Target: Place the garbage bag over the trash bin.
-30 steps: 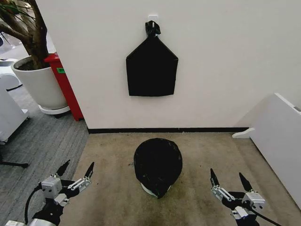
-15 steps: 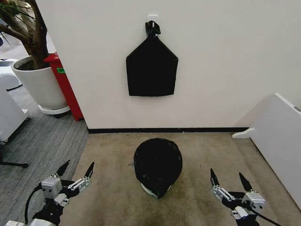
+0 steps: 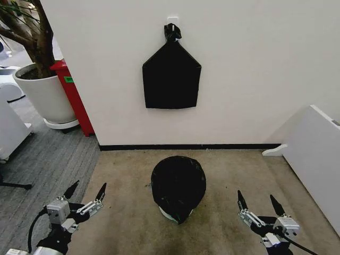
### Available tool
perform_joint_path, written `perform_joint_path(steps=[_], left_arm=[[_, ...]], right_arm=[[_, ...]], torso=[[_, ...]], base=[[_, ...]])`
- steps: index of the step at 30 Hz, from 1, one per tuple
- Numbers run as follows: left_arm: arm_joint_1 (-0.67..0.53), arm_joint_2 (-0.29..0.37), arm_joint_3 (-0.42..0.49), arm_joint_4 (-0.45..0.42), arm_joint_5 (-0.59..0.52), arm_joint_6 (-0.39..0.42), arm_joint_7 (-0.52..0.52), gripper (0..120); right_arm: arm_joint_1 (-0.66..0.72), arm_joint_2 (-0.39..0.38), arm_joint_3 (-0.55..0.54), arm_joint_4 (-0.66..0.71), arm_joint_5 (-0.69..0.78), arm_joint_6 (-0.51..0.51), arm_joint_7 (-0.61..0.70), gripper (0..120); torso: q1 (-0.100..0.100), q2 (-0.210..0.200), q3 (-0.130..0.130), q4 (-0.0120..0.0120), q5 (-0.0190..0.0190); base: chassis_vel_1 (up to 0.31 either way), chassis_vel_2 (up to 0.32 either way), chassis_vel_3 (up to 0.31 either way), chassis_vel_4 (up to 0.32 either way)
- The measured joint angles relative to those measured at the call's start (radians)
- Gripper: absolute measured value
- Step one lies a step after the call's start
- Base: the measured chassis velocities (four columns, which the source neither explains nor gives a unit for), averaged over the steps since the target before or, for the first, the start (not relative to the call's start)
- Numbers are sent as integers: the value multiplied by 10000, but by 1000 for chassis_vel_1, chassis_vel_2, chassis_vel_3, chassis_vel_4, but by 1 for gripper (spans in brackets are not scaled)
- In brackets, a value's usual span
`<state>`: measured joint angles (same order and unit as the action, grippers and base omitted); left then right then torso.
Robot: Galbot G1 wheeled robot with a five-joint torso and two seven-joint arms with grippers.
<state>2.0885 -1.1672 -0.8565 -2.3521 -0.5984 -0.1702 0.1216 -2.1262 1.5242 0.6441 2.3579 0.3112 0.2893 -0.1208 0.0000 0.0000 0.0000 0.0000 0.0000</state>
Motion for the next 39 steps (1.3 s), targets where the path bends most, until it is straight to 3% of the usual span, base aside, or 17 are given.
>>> perform_joint_path(steps=[39], left_arm=[[0,0,0,0,0,0,0,100]], right_arm=[[0,0,0,0,0,0,0,100]], torso=[[0,-3,0,0,0]], base=[[0,0,0,0]])
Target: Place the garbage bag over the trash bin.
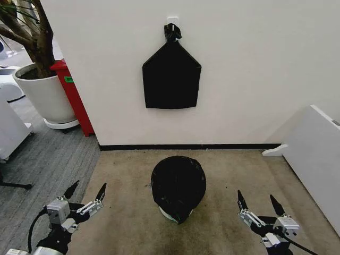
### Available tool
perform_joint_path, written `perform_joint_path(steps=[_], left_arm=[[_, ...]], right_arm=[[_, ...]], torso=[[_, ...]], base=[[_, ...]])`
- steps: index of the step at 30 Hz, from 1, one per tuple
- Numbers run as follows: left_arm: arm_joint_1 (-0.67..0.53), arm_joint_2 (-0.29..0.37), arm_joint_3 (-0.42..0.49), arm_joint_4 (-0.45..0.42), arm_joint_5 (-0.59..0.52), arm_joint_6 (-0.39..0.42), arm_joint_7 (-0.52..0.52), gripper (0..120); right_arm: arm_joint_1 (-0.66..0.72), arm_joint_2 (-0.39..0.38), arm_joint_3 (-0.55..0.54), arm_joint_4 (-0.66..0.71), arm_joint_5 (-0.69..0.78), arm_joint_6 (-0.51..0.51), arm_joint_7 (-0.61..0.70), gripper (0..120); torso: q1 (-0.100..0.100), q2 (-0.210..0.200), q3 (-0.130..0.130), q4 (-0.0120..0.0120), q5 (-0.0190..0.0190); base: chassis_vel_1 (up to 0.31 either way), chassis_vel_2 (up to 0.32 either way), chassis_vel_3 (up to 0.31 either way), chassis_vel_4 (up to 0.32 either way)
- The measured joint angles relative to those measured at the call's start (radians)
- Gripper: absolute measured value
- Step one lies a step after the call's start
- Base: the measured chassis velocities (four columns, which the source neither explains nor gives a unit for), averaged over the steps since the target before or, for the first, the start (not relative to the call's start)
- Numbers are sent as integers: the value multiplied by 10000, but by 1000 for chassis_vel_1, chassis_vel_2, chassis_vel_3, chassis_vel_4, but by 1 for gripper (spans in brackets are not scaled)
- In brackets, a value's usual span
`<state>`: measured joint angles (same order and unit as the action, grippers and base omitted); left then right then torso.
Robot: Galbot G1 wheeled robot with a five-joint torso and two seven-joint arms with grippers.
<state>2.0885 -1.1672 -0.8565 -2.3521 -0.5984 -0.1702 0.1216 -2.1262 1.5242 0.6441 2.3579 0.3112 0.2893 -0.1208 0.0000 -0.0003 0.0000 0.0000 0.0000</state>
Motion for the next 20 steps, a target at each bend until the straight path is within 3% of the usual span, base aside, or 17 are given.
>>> perform_joint_path(steps=[20], left_arm=[[0,0,0,0,0,0,0,100]], right_arm=[[0,0,0,0,0,0,0,100]], torso=[[0,2,0,0,0]], base=[[0,0,0,0]])
